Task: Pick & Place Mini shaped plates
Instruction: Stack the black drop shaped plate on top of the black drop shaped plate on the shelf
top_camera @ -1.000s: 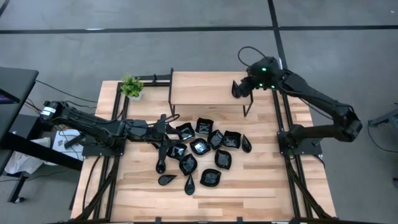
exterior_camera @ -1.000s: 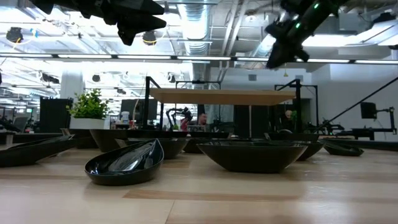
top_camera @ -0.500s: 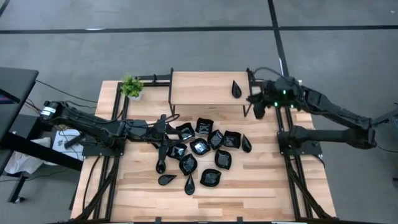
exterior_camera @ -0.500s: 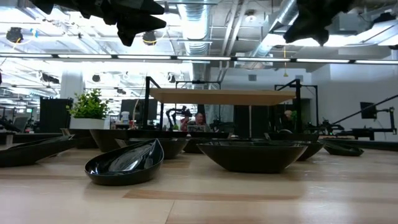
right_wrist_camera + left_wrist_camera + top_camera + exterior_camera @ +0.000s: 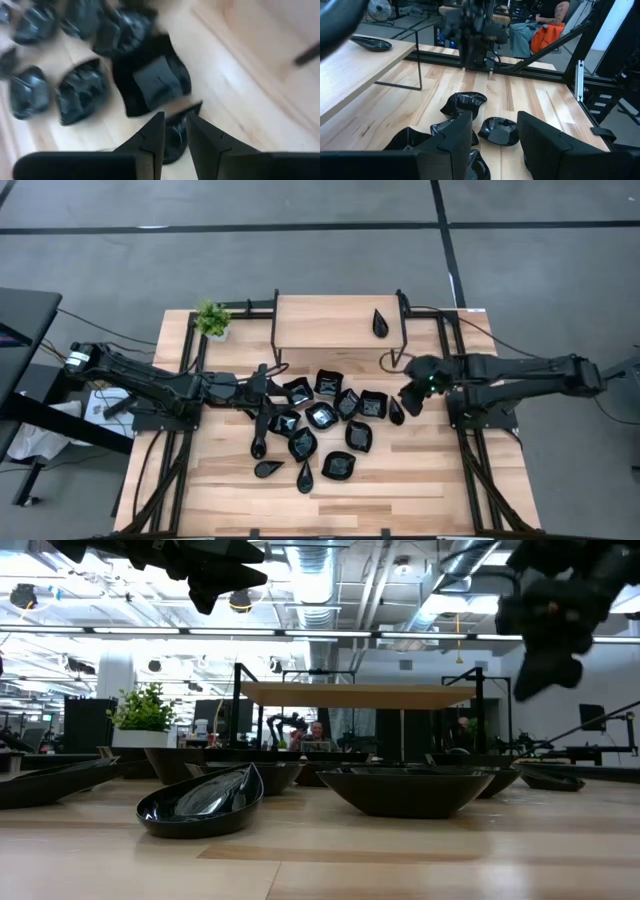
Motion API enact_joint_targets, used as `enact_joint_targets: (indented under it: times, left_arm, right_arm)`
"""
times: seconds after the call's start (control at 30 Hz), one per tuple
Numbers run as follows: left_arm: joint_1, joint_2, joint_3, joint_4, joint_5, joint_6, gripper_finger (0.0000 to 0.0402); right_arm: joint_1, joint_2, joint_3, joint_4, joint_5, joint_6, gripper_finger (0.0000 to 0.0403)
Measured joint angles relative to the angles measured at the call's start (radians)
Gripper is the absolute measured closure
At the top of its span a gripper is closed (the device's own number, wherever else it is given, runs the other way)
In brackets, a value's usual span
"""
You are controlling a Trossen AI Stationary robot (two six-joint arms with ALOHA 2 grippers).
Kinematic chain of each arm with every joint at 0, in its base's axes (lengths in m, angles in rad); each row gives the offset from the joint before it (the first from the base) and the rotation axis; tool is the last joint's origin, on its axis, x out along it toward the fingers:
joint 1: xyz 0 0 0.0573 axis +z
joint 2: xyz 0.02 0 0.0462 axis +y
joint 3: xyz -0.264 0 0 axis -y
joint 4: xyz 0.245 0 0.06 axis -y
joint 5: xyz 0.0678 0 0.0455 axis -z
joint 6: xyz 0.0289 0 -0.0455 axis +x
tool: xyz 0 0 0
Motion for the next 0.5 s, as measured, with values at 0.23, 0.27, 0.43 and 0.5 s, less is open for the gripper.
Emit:
enact_joint_targets:
  times: [0.23, 0.27, 0.43, 0.5]
  left_arm:
    - [0.0, 0.0, 0.0, 0.002, 0.0, 0.001, 0.0243]
    - [0.0, 0.0, 0.0, 0.003, 0.0, 0.002, 0.0243]
    - [0.0, 0.0, 0.0, 0.003, 0.0, 0.002, 0.0243]
    - [0.0, 0.0, 0.0, 0.003, 0.0, 0.002, 0.0243]
  right_arm:
    - [0.078, 0.09, -0.061, 0.011, 0.05, 0.103, 0.0328]
    - [0.09, 0.101, -0.065, 0.012, 0.051, 0.109, 0.0328]
    - [0.149, 0.152, -0.073, 0.033, 0.066, 0.128, 0.0325]
    - [0.17, 0.175, -0.073, 0.056, 0.073, 0.127, 0.0322]
